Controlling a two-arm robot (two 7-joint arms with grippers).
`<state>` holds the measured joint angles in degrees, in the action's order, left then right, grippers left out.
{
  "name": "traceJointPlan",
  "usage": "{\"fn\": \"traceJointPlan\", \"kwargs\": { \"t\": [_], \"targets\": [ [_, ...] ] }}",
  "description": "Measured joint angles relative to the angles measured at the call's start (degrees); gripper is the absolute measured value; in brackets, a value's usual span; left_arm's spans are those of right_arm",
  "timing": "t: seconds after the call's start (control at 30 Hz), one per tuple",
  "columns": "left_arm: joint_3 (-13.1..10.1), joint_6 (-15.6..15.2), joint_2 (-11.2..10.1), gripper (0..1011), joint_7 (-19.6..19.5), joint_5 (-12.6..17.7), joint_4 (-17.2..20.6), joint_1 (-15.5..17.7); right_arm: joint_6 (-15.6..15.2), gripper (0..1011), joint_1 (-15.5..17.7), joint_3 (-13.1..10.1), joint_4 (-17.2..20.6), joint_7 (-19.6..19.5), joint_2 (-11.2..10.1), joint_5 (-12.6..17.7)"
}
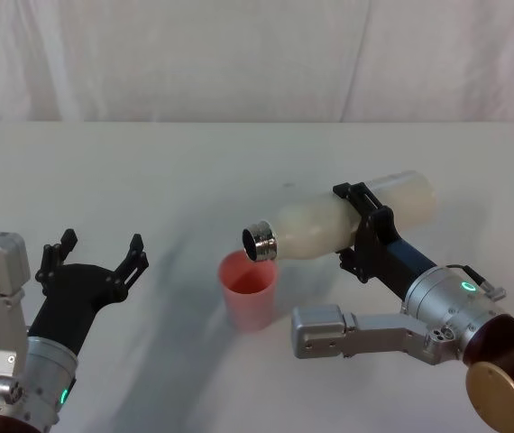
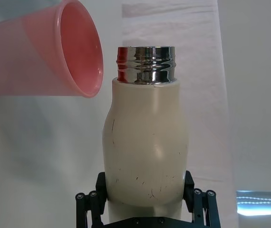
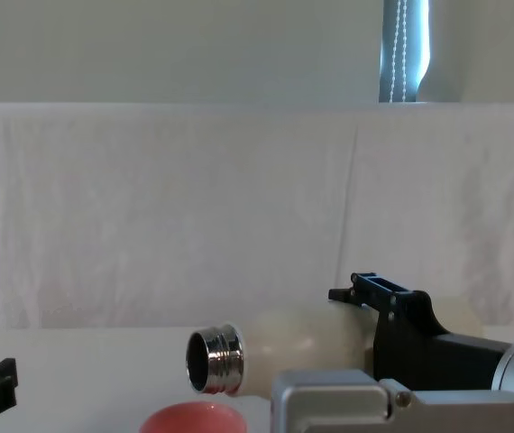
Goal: Grasp the thermos with one hand and pour water into the cup lid.
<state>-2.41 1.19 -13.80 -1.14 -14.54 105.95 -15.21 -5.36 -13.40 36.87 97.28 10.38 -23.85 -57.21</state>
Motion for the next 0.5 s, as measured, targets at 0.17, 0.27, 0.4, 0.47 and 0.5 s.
{"fn": "traceJointPlan", "kwargs": {
  "t": [0.17, 0.27, 0.4, 0.47, 0.5],
  "targets": [
    [0.0, 0.0, 0.0, 1001, 0.0, 0.0, 0.0, 0.0, 0.0, 951, -0.3, 0.1, 0.1, 0.1, -0.1, -0.2],
    [0.0, 0.0, 0.0, 1001, 0.0, 0.0, 0.0, 0.0, 0.0, 951, -0.4, 0.3, 0.2, 0.2, -0.3, -0.4],
    [0.0, 0.0, 0.0, 1001, 0.0, 0.0, 0.0, 0.0, -0.2, 951, -0.5, 0.4, 0.3, 0.4, -0.5, -0.8],
    [0.0, 0.0, 0.0, 1001, 0.0, 0.0, 0.0, 0.0, -0.2, 951, -0.6, 0.4, 0.4, 0.5, -0.5, -0.8],
    [0.0, 0.0, 0.0, 1001, 0.0, 0.0, 0.0, 0.0, -0.2, 951, -0.6, 0.4, 0.4, 0.5, -0.5, -0.8]
  ]
}}
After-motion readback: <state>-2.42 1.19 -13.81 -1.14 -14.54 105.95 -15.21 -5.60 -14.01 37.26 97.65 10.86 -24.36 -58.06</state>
